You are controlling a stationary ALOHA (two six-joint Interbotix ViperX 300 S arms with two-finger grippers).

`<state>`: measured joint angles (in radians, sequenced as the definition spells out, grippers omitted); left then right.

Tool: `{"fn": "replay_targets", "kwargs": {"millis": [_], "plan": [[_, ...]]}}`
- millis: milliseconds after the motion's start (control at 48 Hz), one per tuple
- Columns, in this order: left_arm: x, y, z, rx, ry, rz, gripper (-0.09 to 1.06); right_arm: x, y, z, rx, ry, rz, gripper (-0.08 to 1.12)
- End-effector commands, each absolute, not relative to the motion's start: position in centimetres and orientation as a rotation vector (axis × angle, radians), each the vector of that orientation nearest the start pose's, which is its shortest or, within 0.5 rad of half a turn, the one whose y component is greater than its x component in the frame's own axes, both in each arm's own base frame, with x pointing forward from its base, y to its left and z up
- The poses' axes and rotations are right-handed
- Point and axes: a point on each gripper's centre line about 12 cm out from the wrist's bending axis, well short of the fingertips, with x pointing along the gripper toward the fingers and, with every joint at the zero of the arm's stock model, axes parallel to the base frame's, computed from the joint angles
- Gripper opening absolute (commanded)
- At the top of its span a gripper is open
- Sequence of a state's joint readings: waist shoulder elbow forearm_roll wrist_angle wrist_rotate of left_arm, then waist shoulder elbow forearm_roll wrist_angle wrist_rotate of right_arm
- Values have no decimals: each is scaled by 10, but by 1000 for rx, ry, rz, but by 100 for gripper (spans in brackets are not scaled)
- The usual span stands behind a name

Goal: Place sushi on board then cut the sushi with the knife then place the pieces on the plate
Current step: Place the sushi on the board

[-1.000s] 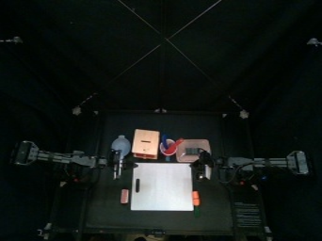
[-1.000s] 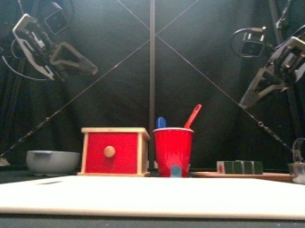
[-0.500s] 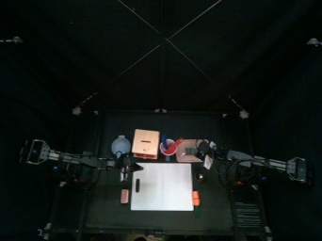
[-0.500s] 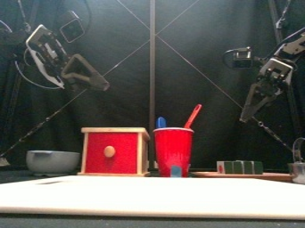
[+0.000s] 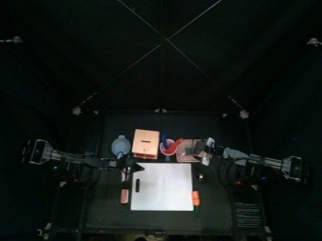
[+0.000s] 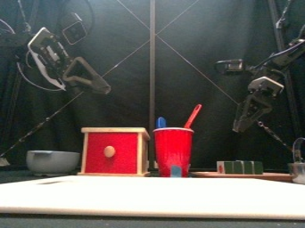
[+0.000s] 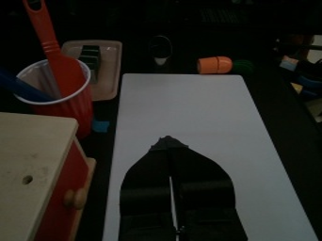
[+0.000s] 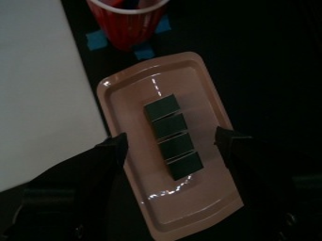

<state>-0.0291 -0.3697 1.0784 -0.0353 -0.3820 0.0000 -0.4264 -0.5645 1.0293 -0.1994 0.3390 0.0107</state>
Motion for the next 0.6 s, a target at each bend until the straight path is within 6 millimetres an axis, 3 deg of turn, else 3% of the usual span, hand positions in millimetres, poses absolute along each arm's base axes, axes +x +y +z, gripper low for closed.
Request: {"fn": "replay_targets", "kwargs": {"millis": [21, 292, 604], "plan": [[293, -7, 206, -35, 289, -7, -2, 226, -120, 195, -36, 839, -414, 102], [292, -6, 204, -39, 295, -2, -2, 233, -129, 159, -23, 974, -398, 101], [291, -6, 202, -40, 301, -2, -2, 234, -136, 142, -15, 997, -401, 102]]}}
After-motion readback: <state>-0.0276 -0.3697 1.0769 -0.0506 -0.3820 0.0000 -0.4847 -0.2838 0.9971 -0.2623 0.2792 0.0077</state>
